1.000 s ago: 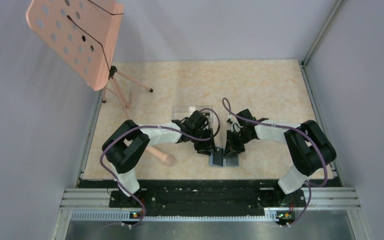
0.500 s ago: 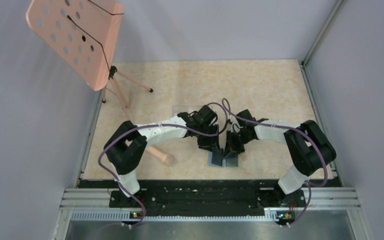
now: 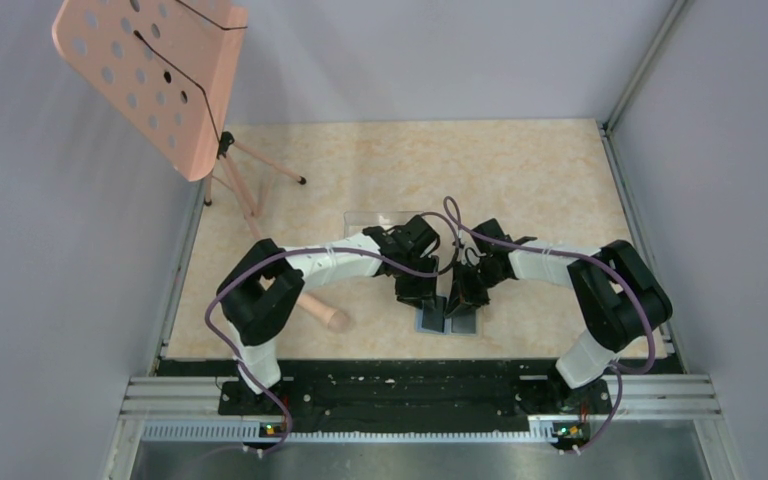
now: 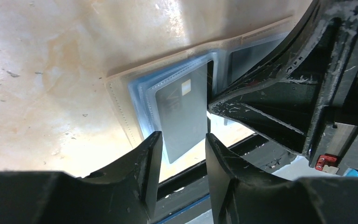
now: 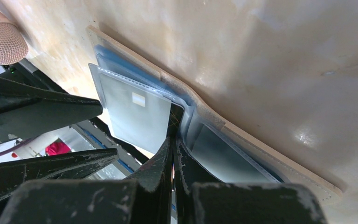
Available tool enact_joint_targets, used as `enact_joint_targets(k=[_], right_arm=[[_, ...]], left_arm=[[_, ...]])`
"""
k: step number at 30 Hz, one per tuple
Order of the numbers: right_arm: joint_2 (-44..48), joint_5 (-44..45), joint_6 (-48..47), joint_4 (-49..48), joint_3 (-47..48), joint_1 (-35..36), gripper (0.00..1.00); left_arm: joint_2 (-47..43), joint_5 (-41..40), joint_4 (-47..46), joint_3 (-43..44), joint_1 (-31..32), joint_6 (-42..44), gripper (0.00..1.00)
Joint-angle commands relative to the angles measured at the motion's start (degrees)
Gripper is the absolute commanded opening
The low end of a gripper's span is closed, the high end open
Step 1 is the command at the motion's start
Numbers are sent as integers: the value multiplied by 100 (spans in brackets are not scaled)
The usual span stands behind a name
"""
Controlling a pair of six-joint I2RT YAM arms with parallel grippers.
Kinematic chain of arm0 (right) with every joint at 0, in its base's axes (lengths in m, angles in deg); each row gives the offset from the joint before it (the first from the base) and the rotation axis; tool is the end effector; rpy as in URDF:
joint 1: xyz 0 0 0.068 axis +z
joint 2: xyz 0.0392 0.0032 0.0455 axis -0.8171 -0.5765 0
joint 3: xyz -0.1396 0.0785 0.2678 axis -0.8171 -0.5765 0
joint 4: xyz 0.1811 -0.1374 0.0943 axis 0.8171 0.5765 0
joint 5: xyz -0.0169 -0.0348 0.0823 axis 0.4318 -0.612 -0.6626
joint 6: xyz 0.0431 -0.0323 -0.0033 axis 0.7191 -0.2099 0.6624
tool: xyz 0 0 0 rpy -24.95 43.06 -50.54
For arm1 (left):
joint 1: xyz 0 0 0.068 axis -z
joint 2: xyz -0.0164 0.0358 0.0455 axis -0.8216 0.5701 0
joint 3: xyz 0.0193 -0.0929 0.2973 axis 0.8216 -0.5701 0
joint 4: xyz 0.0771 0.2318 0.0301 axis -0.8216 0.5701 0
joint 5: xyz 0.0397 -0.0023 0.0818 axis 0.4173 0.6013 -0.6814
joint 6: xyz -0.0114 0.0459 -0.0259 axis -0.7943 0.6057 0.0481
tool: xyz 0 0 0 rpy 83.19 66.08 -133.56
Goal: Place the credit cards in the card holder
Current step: Turn over the card slot in the card holder.
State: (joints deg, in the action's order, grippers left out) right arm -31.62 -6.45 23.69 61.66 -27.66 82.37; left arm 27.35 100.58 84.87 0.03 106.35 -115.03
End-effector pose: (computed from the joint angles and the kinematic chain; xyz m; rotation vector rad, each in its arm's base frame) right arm 0.2214 0.1381 0.1806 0.1504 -2.9583 -1.0200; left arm 0.2231 -0.2907 0.2283 0.2569 2.9342 -0.7295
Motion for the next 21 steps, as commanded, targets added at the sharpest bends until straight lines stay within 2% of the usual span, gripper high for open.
enact_joint_targets(k=[1,4,7,13,18,21], right_arm=[[-28,60,-4,-98,-51,66,0],[-26,60,-11,-98,-58,66,0],[-26,54,-17,-98,-60,64,0],[-5,48,4,-105,-61,65,0],[63,14,37,-81,-21,69,0],[146,-84,41,-60,44,66,0]], left_arm=[[16,-359,351,273,22,105,46],[94,-472,520,324,29,108,47],[149,-220,324,285,43,93,47],[129,166,-109,328,100,143,39],[54,354,-382,298,120,124,24],[133,302,-210,363,121,125,5]])
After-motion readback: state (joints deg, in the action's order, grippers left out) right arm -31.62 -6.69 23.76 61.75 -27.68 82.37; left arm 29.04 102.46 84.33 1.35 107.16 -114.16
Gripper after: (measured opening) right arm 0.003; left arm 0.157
